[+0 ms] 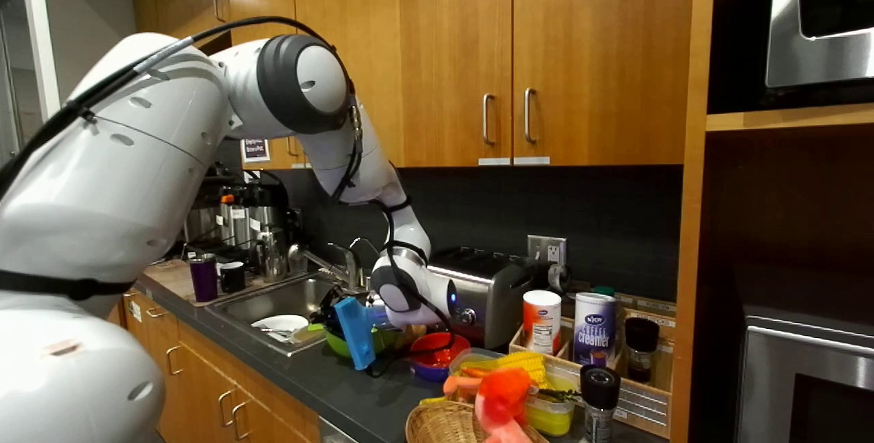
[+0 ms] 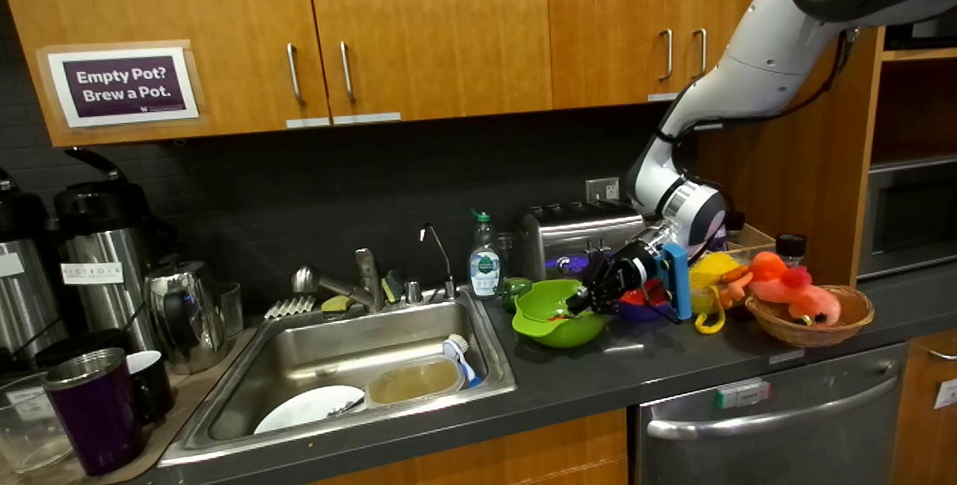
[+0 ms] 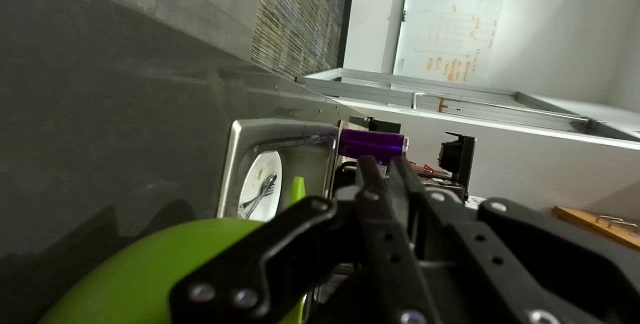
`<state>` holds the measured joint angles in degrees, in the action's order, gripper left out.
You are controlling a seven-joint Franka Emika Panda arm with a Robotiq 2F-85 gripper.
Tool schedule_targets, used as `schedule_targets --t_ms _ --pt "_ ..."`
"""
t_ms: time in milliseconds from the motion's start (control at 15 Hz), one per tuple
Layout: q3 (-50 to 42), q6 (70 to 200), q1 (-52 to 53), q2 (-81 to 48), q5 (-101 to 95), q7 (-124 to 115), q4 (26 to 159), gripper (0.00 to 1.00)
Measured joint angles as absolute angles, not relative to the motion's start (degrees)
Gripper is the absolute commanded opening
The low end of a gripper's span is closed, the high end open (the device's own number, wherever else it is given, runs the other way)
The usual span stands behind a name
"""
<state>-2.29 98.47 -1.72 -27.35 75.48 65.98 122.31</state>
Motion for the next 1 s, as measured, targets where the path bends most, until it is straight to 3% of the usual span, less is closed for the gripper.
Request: schedule_targets --t_ms 533,1000 --pt "-2.15 98.68 -0.52 -23.33 73.81 62.85 122.56 0.98" --pt "-1.95 101.88 0.14 -21.84 68.68 58.67 122.0 1.0"
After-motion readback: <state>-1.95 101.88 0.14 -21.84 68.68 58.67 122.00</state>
